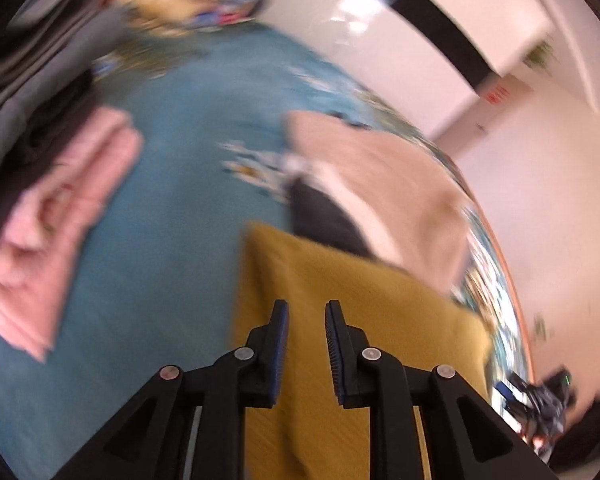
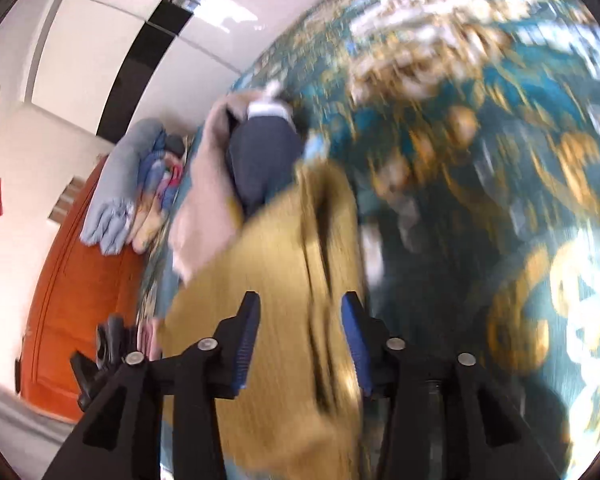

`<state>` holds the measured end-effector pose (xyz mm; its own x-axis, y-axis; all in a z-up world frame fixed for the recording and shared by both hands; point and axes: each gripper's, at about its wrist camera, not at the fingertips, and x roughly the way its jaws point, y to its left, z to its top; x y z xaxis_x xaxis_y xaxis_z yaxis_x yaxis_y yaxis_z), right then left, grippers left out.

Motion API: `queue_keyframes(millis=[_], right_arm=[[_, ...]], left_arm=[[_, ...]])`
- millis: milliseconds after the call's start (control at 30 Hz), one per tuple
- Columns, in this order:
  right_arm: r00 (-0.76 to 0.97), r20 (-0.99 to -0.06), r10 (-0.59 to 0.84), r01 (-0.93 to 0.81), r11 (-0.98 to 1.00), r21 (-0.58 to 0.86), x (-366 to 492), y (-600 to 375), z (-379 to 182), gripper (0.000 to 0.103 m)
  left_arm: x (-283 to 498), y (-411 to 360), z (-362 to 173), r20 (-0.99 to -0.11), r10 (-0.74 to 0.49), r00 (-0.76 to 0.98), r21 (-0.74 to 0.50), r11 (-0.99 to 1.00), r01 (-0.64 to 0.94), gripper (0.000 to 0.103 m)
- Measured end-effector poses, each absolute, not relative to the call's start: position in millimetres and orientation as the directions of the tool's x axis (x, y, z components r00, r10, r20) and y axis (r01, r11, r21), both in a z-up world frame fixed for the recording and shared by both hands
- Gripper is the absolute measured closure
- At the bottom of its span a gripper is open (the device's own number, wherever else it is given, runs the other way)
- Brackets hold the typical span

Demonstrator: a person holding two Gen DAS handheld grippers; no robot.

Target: Fold clothes

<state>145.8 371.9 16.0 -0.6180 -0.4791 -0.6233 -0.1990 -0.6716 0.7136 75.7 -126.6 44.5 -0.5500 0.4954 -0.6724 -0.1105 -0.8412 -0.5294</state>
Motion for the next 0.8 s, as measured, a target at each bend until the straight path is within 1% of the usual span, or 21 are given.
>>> queue_keyframes(millis=[33,100,167,200,267,333,400,467,500,533,567,633,700,800], right_arm=[[-0.606,-0.628,-0.488,-0.21,-0.664,0.718,155.0,368.8,8.5,0.047],[-0.593,-0.634,-0.496,-0.23,-0.65,0.724,171.2,362.6,-3.7,0.047],[-0.594,-0.634,-0.495,-0.241,-0.643,0.727,185.8,356.5,-9.0,0.047],[-0.601,-0.626,-0.496,-0.24,-0.635,0.734,191.3,353.7,-9.5,0.047],[-0.611,-0.614,-0.501,-0.244,-0.619,0.747,190.6,348.5,-13.3,0.047],[-0.618,-0.602,-0.505,-0.245,-0.604,0.759,187.6,343.2,-16.7,0.047],[-0.624,-0.601,-0.5,-0.248,-0.603,0.758,183.1,339.0,-18.6,0.045],[-0.627,-0.608,-0.487,-0.254,-0.61,0.751,178.2,335.8,-19.3,0.045],[-0.627,-0.616,-0.477,-0.268,-0.61,0.745,177.4,335.3,-18.3,0.051],[-0.626,-0.624,-0.467,-0.282,-0.611,0.74,176.5,334.8,-17.3,0.066],[-0.625,-0.633,-0.456,-0.292,-0.616,0.732,175.6,333.8,-15.2,0.072],[-0.621,-0.655,-0.43,-0.292,-0.649,0.703,173.5,328.6,-4.9,0.078],[-0.62,-0.673,-0.404,-0.287,-0.682,0.673,171.0,322.7,6.8,0.08],[-0.638,-0.675,-0.371,-0.234,-0.742,0.628,159.7,302.2,41.4,0.081]], left_arm=[[86.2,-104.3,44.6,-0.676,0.515,-0.527,-0.514,-0.842,-0.163,0.082],[107.6,-52.5,40.2,-0.697,0.547,-0.464,-0.468,-0.837,-0.284,0.082],[128.2,-3.3,33.9,-0.714,0.557,-0.423,-0.401,-0.822,-0.404,0.082],[135.0,15.7,29.9,-0.725,0.555,-0.408,-0.376,-0.815,-0.441,0.082],[143.2,44.9,20.4,-0.747,0.543,-0.383,-0.346,-0.81,-0.475,0.082],[146.6,65.1,9.3,-0.769,0.541,-0.342,-0.346,-0.801,-0.489,0.082],[148.3,75.6,-2.3,-0.8,0.507,-0.32,-0.319,-0.812,-0.488,0.082],[149.4,73.5,-5.5,-0.805,0.5,-0.32,-0.317,-0.817,-0.481,0.082],[148.9,68.2,-3.8,-0.799,0.512,-0.315,-0.335,-0.814,-0.475,0.082],[148.4,62.8,-2.0,-0.793,0.524,-0.311,-0.352,-0.81,-0.469,0.082],[148.6,54.9,0.6,-0.786,0.534,-0.313,-0.366,-0.809,-0.461,0.082],[149.9,32.8,8.5,-0.767,0.548,-0.333,-0.386,-0.809,-0.443,0.082],[152.9,1.9,19.1,-0.737,0.563,-0.373,-0.406,-0.811,-0.421,0.082],[152.5,-44.2,28.6,-0.698,0.558,-0.45,-0.423,-0.827,-0.37,0.082]])
